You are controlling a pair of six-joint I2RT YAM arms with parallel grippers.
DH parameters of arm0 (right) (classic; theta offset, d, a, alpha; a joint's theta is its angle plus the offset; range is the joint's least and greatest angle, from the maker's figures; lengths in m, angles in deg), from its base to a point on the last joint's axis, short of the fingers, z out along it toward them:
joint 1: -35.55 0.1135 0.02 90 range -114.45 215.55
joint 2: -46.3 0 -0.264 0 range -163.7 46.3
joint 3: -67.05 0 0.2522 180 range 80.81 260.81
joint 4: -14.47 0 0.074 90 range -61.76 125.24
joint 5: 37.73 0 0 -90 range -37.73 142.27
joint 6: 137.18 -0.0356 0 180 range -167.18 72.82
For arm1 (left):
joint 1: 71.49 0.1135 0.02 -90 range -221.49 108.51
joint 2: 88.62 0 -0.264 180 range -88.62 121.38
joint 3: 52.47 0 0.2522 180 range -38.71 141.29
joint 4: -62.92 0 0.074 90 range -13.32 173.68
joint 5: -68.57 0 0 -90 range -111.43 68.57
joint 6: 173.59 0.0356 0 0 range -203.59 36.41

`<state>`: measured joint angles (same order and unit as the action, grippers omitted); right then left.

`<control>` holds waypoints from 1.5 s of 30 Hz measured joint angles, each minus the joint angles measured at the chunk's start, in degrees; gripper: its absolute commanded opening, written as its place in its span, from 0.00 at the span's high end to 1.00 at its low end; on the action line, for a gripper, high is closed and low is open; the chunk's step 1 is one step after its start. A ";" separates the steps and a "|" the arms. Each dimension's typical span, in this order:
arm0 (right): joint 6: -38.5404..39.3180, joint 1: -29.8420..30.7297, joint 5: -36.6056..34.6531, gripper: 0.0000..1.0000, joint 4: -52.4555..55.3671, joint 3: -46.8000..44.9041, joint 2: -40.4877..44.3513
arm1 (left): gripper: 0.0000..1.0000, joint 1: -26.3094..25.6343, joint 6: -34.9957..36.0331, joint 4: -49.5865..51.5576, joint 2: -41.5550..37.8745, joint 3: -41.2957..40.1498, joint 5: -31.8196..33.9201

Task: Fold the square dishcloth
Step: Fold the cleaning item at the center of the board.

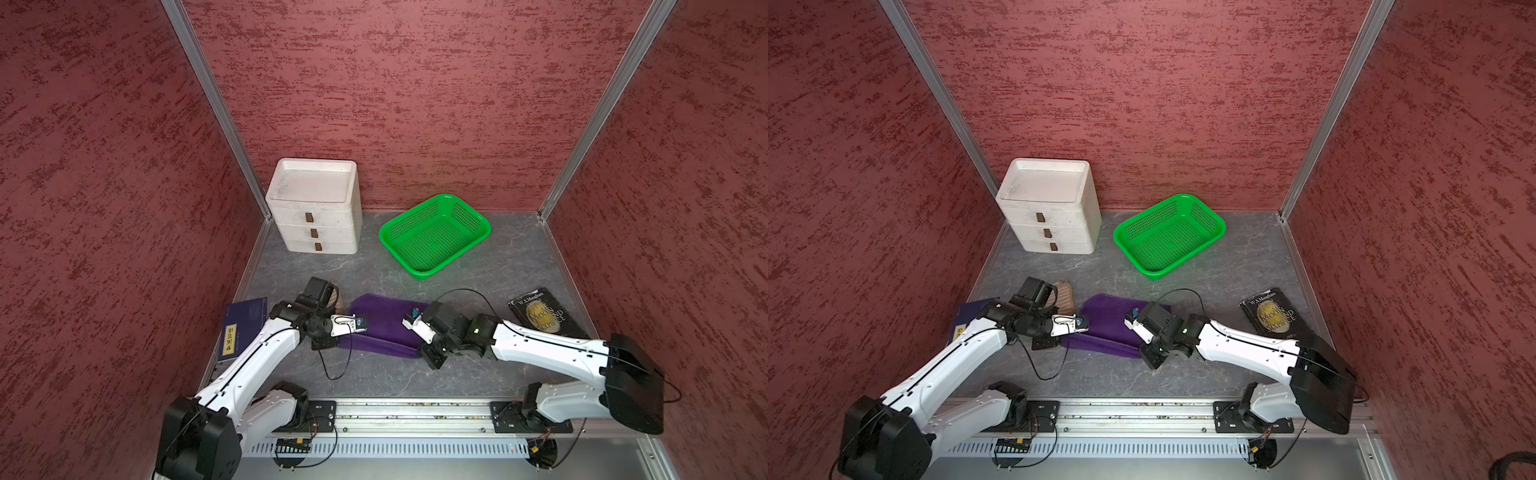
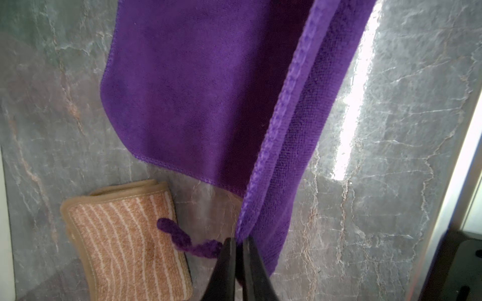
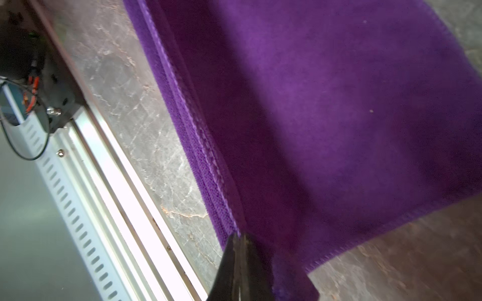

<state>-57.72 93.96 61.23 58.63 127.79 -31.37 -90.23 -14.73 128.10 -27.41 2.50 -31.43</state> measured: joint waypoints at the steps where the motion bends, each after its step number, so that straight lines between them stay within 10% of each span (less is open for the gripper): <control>1: -0.11 0.00 -0.85 1.00 0.33 0.57 -0.42 | 0.90 -0.22 -0.24 -0.85 0.90 0.52 0.04; 19: 0.20 -8.81 -9.88 0.87 3.74 12.13 -15.56 | 0.86 -3.50 -5.07 -28.72 30.71 8.85 8.48; 22: 0.44 -11.34 -9.84 0.59 3.06 12.37 -17.14 | 0.57 -3.61 -4.52 -33.46 33.94 8.81 11.13; 26: -0.15 -14.21 -10.78 0.49 1.51 12.17 -18.27 | 0.32 -4.26 -3.96 -43.32 34.91 7.45 15.63; 45: -10.03 -18.64 -0.87 0.81 -17.00 2.10 -17.79 | 0.14 -9.29 -7.17 -32.87 17.92 1.36 16.24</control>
<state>-67.76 75.32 60.35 41.62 129.89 -49.16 -99.52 -21.90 95.22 -9.48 3.86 -15.19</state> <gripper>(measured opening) 0.220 0.874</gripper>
